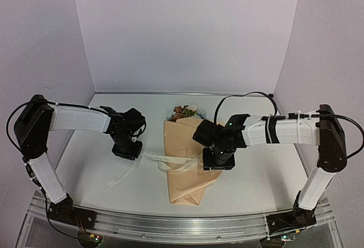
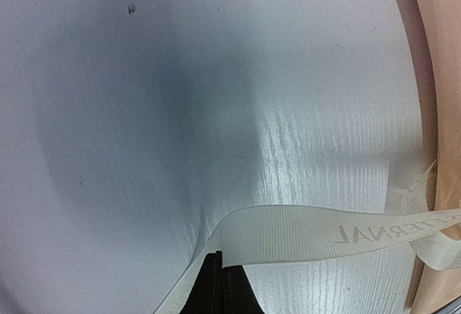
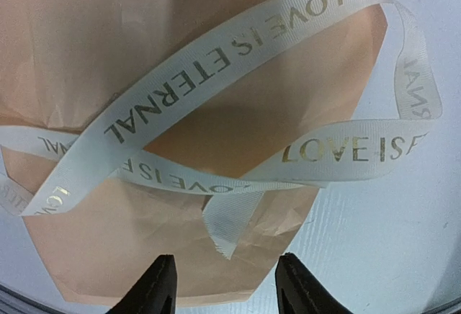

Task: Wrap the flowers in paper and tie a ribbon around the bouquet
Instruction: Cross the ribbon over the folded bouquet.

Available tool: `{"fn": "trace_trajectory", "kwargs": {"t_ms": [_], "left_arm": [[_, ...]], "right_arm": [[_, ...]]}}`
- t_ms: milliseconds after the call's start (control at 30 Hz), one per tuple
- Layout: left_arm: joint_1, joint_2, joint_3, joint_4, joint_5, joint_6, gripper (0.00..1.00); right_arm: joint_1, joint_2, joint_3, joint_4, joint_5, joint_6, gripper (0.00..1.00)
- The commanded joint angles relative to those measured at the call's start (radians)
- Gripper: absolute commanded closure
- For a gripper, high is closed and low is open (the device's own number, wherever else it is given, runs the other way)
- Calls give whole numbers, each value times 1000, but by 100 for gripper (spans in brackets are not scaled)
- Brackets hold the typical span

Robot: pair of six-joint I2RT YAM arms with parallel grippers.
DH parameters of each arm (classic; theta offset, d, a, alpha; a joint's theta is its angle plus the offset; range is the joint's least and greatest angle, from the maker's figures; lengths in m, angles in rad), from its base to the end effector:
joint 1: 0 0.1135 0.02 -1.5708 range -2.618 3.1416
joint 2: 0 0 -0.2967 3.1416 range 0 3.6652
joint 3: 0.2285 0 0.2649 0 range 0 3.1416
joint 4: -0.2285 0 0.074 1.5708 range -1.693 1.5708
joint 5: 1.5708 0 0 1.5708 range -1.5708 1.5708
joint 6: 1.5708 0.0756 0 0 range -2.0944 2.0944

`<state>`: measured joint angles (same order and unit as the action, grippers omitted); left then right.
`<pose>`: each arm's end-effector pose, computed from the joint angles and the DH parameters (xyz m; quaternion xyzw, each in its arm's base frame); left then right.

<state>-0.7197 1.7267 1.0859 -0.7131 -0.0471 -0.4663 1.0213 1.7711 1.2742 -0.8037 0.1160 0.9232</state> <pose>0.2587 -0.2221 0.1544 0.1231 0.9862 -0.0411 0.1028 0.2029 0.3146 0.1903 -0.0407 0.9884 0.0787 0.1232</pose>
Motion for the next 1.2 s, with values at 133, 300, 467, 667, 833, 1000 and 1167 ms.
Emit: {"fn": "trace_trajectory", "kwargs": {"t_ms": [133,300,467,667,833,1000,1167], "left_arm": [[5,-27,34,13,-8,24,100],[5,-17,47,8,-7,31,100],[5,-10,53,1,-11,39,100],[7,-5,55,0,-13,38,100],[11,-4,59,-1,-25,32,100],[23,-6,57,-2,-43,20,100],[51,-6,47,-3,-58,0,100]], "right_arm": [[-16,80,27,23,75,90,48],[-37,108,-5,91,82,113,47],[-51,122,-43,180,57,135,60],[-58,108,-78,215,40,154,85],[-58,68,-92,195,-11,155,100],[-58,-8,-132,127,-103,117,100],[-89,-121,-209,63,-271,50,100]]}}
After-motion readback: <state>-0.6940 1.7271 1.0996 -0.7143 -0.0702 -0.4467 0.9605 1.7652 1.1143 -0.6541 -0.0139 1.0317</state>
